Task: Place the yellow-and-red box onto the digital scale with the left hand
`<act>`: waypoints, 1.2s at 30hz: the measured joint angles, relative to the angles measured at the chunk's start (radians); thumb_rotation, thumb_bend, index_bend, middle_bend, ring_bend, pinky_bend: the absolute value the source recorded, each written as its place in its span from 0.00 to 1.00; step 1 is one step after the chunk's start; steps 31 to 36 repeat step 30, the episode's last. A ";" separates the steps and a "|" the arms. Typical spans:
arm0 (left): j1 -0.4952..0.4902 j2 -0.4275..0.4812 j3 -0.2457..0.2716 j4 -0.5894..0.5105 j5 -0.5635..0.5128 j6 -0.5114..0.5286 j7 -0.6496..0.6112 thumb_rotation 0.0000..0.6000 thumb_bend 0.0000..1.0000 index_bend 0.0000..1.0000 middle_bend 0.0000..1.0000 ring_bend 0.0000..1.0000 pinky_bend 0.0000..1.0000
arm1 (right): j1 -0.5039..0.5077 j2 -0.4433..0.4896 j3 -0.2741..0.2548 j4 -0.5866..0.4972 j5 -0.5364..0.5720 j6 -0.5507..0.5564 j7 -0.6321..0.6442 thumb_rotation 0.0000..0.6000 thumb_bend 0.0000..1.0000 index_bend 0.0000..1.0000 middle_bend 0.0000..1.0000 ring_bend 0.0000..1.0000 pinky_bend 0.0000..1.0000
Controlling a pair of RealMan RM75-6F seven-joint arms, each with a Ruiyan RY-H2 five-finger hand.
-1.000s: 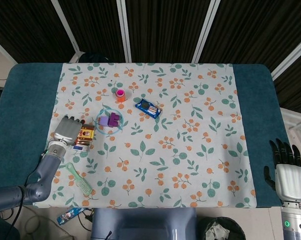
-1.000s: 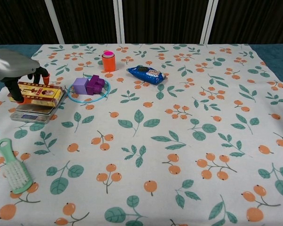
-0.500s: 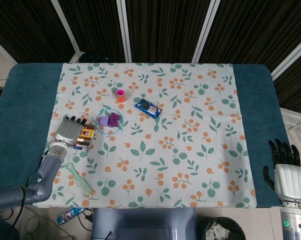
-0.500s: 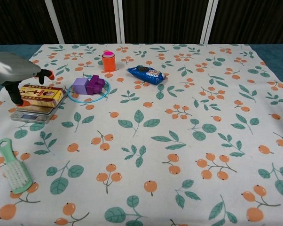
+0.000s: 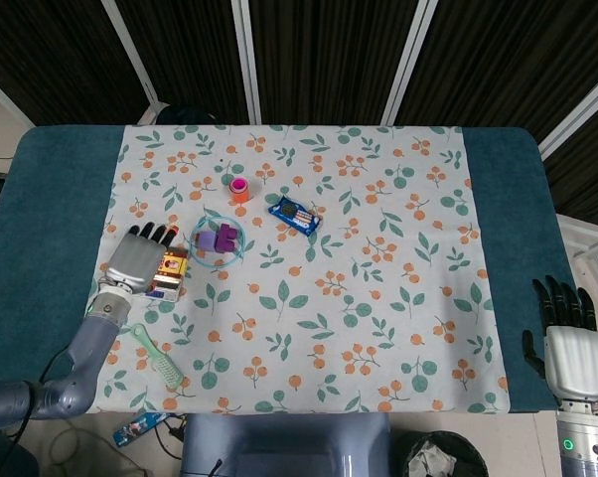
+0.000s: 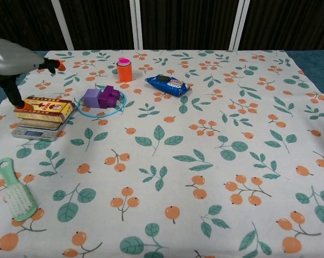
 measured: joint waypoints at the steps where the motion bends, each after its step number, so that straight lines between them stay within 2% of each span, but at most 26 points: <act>1: 0.008 0.018 -0.003 -0.030 0.024 0.022 -0.012 1.00 0.20 0.02 0.08 0.04 0.13 | 0.000 0.002 -0.002 0.000 -0.001 -0.002 0.001 1.00 0.53 0.03 0.07 0.06 0.03; 7: 0.096 0.144 -0.004 -0.181 0.237 0.173 -0.114 1.00 0.20 0.02 0.06 0.00 0.05 | 0.001 0.017 -0.008 -0.004 -0.010 -0.007 0.007 1.00 0.51 0.03 0.07 0.06 0.03; 12: 0.227 0.215 0.038 -0.200 0.443 0.289 -0.277 1.00 0.20 0.02 0.06 0.00 0.05 | 0.001 0.022 -0.012 -0.003 -0.020 -0.007 0.015 1.00 0.51 0.03 0.07 0.06 0.03; 13: 0.274 0.224 0.057 -0.184 0.500 0.320 -0.333 1.00 0.20 0.02 0.06 0.00 0.05 | 0.001 0.022 -0.013 -0.003 -0.023 -0.007 0.016 1.00 0.51 0.03 0.07 0.06 0.03; 17: 0.360 0.217 0.091 -0.095 0.602 0.368 -0.472 1.00 0.20 0.02 0.06 0.00 0.05 | 0.004 0.024 -0.018 0.001 -0.041 -0.008 0.021 1.00 0.51 0.03 0.07 0.06 0.03; 22: 0.433 0.158 0.112 0.086 0.673 0.410 -0.683 1.00 0.20 0.02 0.06 0.00 0.05 | 0.006 0.025 -0.022 0.009 -0.058 -0.003 0.034 1.00 0.51 0.03 0.07 0.06 0.03; 28: 0.527 0.062 0.114 0.281 0.723 0.450 -0.878 1.00 0.19 0.02 0.06 0.00 0.05 | 0.005 0.031 -0.022 0.020 -0.067 0.003 0.055 1.00 0.51 0.03 0.07 0.06 0.03; 30: 0.550 0.040 0.108 0.321 0.735 0.464 -0.915 1.00 0.19 0.02 0.06 0.00 0.05 | 0.005 0.032 -0.022 0.021 -0.066 0.003 0.058 1.00 0.51 0.03 0.07 0.06 0.03; 36: 0.550 0.040 0.108 0.321 0.735 0.464 -0.915 1.00 0.19 0.02 0.06 0.00 0.05 | 0.005 0.032 -0.022 0.021 -0.066 0.003 0.058 1.00 0.51 0.03 0.07 0.06 0.03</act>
